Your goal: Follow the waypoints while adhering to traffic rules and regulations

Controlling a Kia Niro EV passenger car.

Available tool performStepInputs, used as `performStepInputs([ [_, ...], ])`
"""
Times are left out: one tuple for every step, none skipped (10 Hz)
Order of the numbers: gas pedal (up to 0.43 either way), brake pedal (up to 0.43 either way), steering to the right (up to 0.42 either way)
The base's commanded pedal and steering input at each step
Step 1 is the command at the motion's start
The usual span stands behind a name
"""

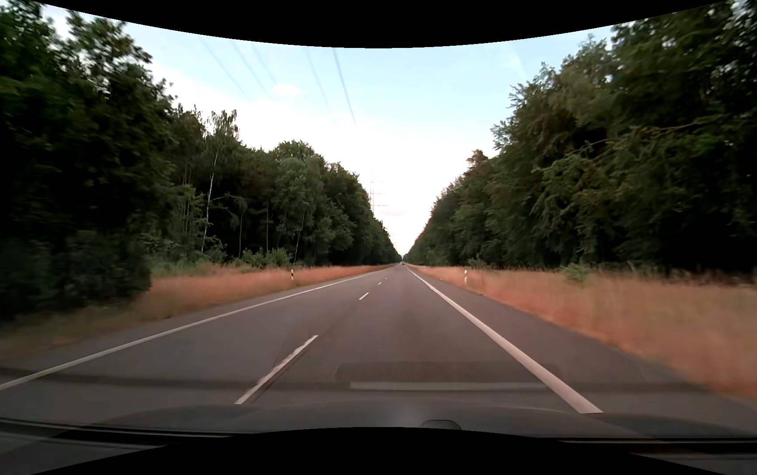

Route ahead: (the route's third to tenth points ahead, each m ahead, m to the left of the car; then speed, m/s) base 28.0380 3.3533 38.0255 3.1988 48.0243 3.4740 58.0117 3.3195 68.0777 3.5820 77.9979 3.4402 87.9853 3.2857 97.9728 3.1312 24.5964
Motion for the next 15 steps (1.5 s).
performStepInputs([
  [0.177,0.0,-0.002],
  [0.177,0.0,-0.002],
  [0.177,0.0,-0.002],
  [0.177,0.0,-0.002],
  [0.177,0.0,-0.002],
  [0.177,0.0,-0.002],
  [0.177,0.0,-0.002],
  [0.177,0.0,-0.002],
  [0.177,0.0,-0.002],
  [0.177,0.0,-0.002],
  [0.177,0.0,-0.002],
  [0.177,0.0,-0.002],
  [0.177,0.0,-0.002],
  [0.177,0.0,-0.002],
  [0.177,0.0,-0.002],
])
